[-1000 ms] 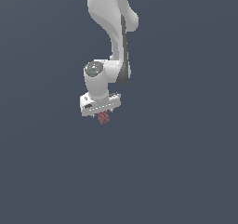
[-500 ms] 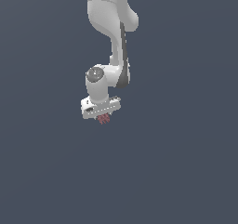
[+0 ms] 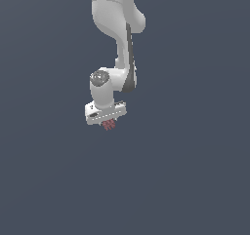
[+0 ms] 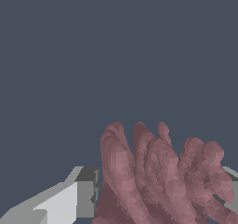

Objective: Pick up the object and move it to a goal position.

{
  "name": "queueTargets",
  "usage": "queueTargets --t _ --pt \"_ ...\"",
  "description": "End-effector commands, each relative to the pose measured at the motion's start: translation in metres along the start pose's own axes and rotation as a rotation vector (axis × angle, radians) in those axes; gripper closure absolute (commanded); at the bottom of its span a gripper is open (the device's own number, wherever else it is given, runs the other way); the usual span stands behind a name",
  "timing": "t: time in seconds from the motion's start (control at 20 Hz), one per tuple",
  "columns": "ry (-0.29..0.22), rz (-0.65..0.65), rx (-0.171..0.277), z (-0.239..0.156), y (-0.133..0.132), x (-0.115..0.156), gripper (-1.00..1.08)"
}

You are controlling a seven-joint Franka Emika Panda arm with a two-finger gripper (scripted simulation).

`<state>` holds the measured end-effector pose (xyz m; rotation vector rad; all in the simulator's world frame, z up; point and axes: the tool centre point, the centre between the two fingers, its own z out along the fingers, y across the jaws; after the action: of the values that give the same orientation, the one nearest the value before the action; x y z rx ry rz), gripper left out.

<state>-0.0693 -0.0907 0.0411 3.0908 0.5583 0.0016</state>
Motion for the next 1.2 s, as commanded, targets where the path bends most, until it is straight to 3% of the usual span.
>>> queueTargets --t 0.0,0.55,1.15 --pt "0.0 0.0 0.0 -0.001 0.0 0.0 1.08" --pt "0.0 0.0 0.0 -0.046 -0.006 0.002 1.08" --pt "-0.001 -0.001 0.0 -0.164 -0.02 0.01 1.08"
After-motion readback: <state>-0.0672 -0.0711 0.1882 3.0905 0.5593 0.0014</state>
